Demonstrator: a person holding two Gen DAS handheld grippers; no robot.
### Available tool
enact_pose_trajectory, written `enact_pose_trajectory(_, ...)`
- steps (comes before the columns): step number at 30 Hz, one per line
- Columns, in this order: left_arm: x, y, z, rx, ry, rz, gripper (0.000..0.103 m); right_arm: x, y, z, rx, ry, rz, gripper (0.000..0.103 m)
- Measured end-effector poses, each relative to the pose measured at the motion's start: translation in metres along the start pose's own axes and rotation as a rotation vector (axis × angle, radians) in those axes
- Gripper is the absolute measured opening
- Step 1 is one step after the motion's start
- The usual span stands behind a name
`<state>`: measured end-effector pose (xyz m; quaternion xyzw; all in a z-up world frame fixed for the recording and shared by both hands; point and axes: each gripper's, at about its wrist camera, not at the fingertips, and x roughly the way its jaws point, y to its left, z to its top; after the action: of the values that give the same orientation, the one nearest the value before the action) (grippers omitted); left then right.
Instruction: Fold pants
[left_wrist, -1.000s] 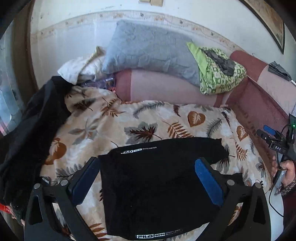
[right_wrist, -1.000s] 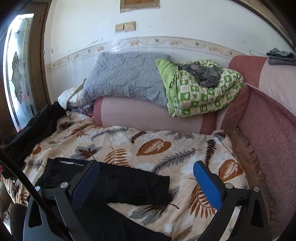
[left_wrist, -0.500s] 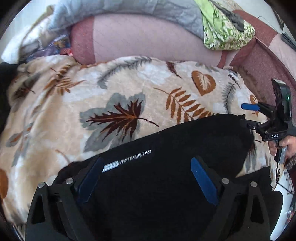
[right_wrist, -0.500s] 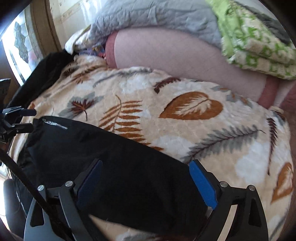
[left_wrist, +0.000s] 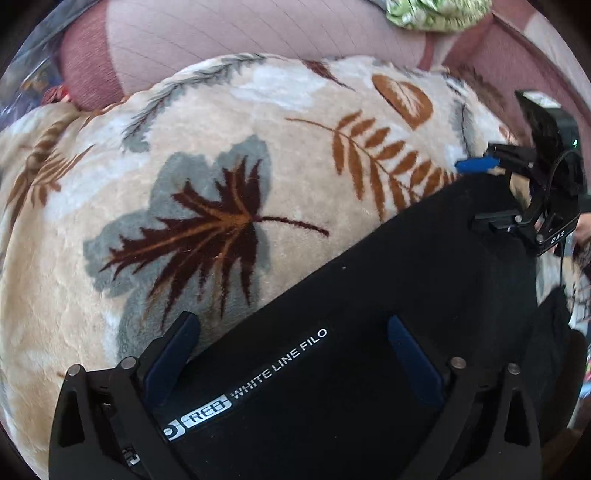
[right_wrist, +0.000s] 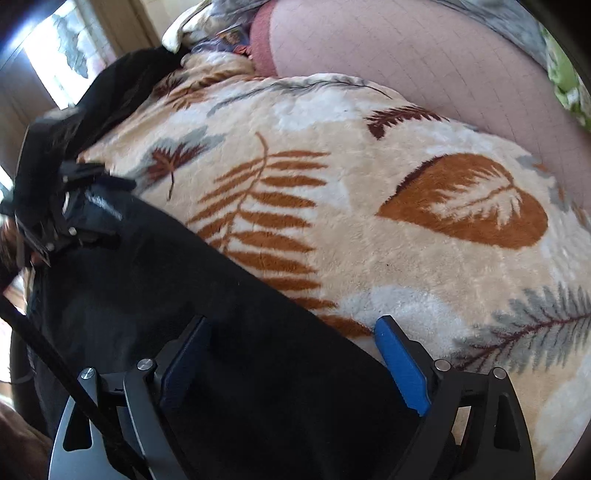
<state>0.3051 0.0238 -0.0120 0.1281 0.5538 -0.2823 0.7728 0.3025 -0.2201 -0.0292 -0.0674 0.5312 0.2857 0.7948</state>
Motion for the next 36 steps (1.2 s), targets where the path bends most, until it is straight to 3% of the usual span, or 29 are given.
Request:
enact_pose_trajectory(2, 0.003, -0.007, 0.001, 0.035, 0.023, 0.038, 0.100, 0.001, 0.003, -0.001, -0.017, -0.002, -0.015, 0.093)
enact_pose_trajectory(3, 0.000, -0.008, 0.002, 0.037, 0.020, 0.041, 0.088, 0.000, 0.002, -0.002, -0.013, -0.005, -0.014, 0.092)
enact_pose_trajectory(4, -0.004, -0.008, 0.002, 0.035, 0.006, 0.037, 0.062, -0.001, 0.002, -0.002, -0.010, -0.010, -0.011, 0.082)
enact_pose_trajectory(5, -0.009, -0.007, 0.002, 0.028, -0.010, 0.015, 0.052, -0.003, 0.002, -0.003, -0.006, -0.018, -0.008, 0.060)
enact_pose_trajectory(6, -0.015, -0.005, 0.002, 0.007, -0.022, -0.025, 0.033, -0.006, 0.001, -0.004, 0.001, -0.026, -0.004, 0.045)
enact_pose_trajectory(7, -0.020, -0.004, 0.001, -0.014, -0.033, -0.048, 0.026, -0.009, -0.001, -0.004, 0.022, -0.032, 0.019, 0.012)
enact_pose_trajectory(8, -0.024, -0.003, 0.000, -0.016, -0.045, -0.045, 0.022, -0.011, -0.005, -0.006, 0.060, -0.027, 0.065, 0.007)
enact_pose_trajectory(9, -0.028, -0.006, -0.001, -0.018, -0.055, -0.052, 0.011, -0.013, -0.005, -0.007, 0.081, -0.034, 0.070, 0.007)
enact_pose_trajectory(13, -0.048, -0.025, -0.013, -0.023, -0.102, -0.010, 0.011, -0.027, 0.012, -0.013, 0.082, -0.062, 0.037, 0.007)
enact_pose_trajectory(20, -0.114, -0.054, -0.057, -0.085, -0.241, -0.020, 0.011, -0.085, 0.056, -0.033, 0.087, -0.149, 0.006, 0.007)
enact_pose_trajectory(24, -0.148, -0.075, -0.107, -0.126, -0.305, -0.026, 0.011, -0.115, 0.093, -0.060, 0.082, -0.174, 0.019, 0.007)
enact_pose_trajectory(29, -0.163, -0.098, -0.176, -0.209, -0.340, -0.029, 0.011, -0.128, 0.145, -0.114, 0.110, -0.167, 0.048, 0.007)
enact_pose_trajectory(30, -0.163, -0.103, -0.194, -0.238, -0.342, -0.035, 0.001, -0.129, 0.155, -0.127, 0.124, -0.164, 0.059, 0.007)
enact_pose_trajectory(36, -0.159, -0.108, -0.275, -0.438, -0.322, -0.151, 0.000, -0.120, 0.191, -0.200, 0.192, -0.097, 0.036, 0.007)
